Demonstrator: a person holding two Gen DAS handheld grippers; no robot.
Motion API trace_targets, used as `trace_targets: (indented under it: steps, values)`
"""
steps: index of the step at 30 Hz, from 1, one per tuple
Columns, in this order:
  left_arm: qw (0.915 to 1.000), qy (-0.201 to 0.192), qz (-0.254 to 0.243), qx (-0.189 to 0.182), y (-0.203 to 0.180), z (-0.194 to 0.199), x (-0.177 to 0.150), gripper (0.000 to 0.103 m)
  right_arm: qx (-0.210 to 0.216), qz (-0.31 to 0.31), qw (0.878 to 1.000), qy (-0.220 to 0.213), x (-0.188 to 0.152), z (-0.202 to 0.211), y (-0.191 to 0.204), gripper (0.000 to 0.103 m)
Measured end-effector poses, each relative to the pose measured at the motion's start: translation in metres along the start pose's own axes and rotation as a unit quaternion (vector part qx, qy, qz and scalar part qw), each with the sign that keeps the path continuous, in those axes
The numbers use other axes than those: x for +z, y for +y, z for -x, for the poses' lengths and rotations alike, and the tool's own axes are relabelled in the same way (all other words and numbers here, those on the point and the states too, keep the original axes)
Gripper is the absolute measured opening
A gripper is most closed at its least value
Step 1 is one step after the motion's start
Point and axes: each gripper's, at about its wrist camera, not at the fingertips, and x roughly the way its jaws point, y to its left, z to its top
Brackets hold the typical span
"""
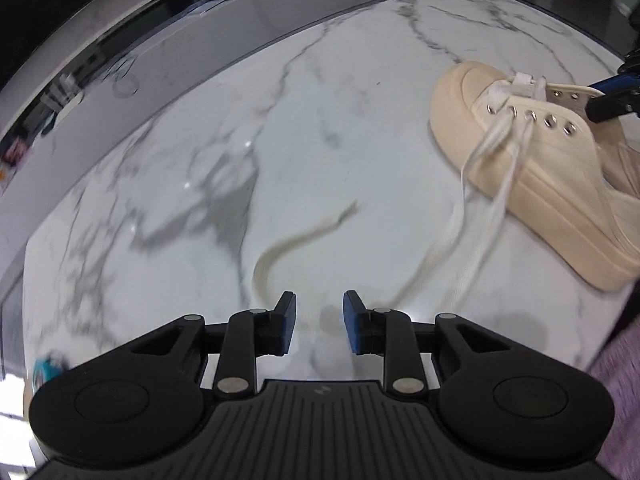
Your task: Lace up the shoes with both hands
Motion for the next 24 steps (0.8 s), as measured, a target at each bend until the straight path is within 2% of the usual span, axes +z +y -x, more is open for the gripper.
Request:
trace_targets:
  steps: [6,9,12,16,20,24]
  values:
    - [0.9975,-0.002,-0.071,0.004,-0.014,-0.038,0.029,0.024,0.003,0.005,1.0,0.007,0.001,-0.003,-0.002,0.018]
    - [0.996,0.005,-0.09,-0.005,-0.013,-0.05,0.034,0.025,0.005,0.005,1.0,0.008,0.001,-0.005,-0.003,0.019]
    - [0.9957,0.01,-0.091,-0.014,-0.008,-0.058,0.037,0.025,0.005,0.009,1.0,0.009,0.001,-0.006,-0.003,0.021]
    - [0.997,0.011,-0.07,-0.03,0.0,-0.061,0.04,0.025,0.005,0.014,1.0,0.01,0.001,-0.007,-0.002,0.021]
    - [0.9974,0.013,-0.049,-0.051,0.004,-0.06,0.039,0.008,0.007,0.012,1.0,0.01,0.001,-0.008,-0.002,0.021]
    - [0.9977,0.017,-0.046,-0.047,0.0,-0.058,0.038,0.001,0.008,0.008,1.0,0.012,0.001,-0.009,-0.003,0.021]
